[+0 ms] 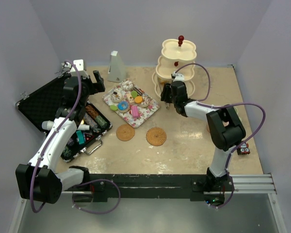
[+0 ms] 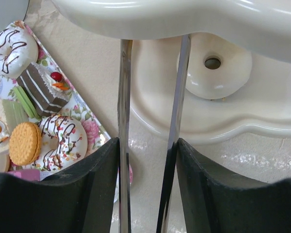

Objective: Serve the afternoon tea

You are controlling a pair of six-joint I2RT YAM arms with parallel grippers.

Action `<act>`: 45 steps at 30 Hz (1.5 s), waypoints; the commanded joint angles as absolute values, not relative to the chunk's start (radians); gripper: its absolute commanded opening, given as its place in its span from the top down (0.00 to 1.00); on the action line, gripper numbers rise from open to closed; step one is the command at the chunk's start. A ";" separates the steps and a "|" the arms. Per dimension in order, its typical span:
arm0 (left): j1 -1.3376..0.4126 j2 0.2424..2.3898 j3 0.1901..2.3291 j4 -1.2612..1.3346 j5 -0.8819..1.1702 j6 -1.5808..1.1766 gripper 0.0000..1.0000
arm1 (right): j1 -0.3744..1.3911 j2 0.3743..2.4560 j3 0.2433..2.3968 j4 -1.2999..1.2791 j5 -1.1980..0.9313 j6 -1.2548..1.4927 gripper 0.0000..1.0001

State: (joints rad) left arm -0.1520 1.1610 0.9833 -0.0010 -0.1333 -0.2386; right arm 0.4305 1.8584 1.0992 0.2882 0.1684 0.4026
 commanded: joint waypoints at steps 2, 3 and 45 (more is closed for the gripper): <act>-0.155 1.154 0.979 0.045 -0.129 -0.221 0.00 | 0.425 1.804 1.098 0.318 0.201 0.388 0.46; -0.155 1.155 0.979 0.046 -0.127 -0.221 0.00 | 0.425 1.801 1.097 0.318 0.202 0.385 0.46; -0.155 1.161 0.976 0.044 -0.130 -0.224 0.00 | 0.653 1.655 1.077 0.178 0.005 0.413 0.43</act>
State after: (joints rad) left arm -0.1520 1.1614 0.9833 -0.0010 -0.1333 -0.2390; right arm 0.6327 1.6169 0.9920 0.1654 0.0559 0.3923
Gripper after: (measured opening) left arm 0.996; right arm 0.571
